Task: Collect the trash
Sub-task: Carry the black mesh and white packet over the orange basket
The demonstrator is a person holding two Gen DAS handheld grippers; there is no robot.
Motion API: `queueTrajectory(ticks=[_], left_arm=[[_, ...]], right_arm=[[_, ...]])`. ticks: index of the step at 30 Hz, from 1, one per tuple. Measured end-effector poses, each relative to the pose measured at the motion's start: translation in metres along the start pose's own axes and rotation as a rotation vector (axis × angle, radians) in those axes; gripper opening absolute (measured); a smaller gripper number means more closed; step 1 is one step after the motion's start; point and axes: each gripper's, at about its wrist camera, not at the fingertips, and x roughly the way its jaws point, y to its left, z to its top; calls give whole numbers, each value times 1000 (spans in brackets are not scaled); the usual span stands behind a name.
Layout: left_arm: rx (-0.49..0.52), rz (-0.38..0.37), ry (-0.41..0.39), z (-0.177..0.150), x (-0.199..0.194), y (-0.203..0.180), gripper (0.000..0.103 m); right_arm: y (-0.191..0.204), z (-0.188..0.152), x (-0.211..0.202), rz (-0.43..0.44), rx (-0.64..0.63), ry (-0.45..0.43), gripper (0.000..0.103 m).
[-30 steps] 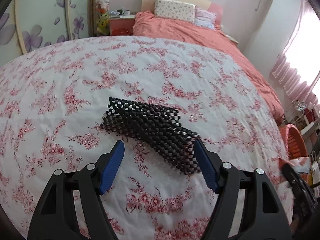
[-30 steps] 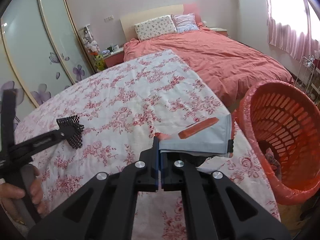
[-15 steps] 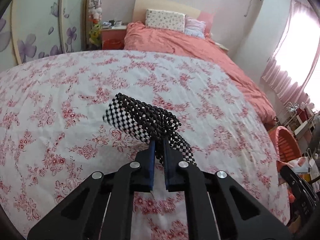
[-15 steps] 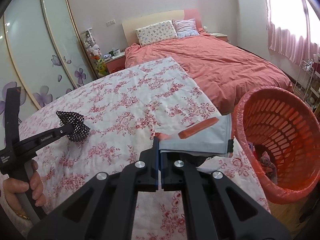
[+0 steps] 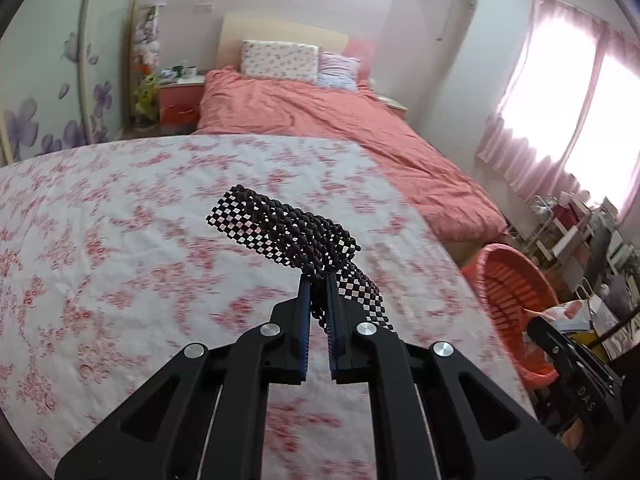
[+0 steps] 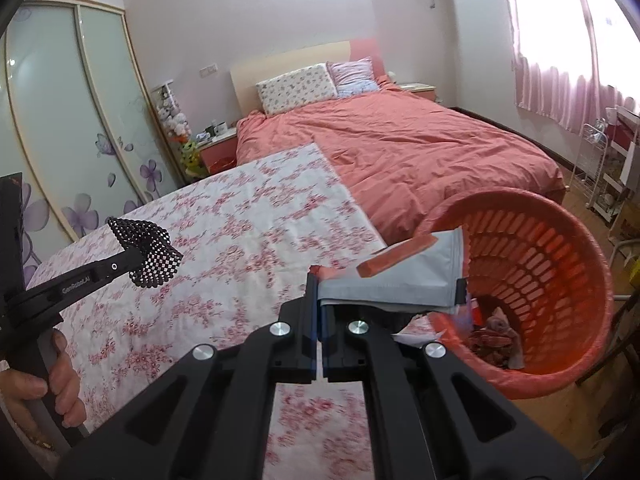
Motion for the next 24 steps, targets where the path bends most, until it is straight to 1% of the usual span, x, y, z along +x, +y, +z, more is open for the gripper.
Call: queueTrajectory(ticks=[6,16,24], left_arm=[[51,-82,-7,-4,-3,-43,7],[131,-210,2,-12,1,-110,7],[183,-278,34,-23,15,-153,7]], right_arm=[[-27,0,-19,-33,31,-28,2],[-72,-2,-35,-90,86,-50,2],[-116,-5,-39,-131,142,-50,2]])
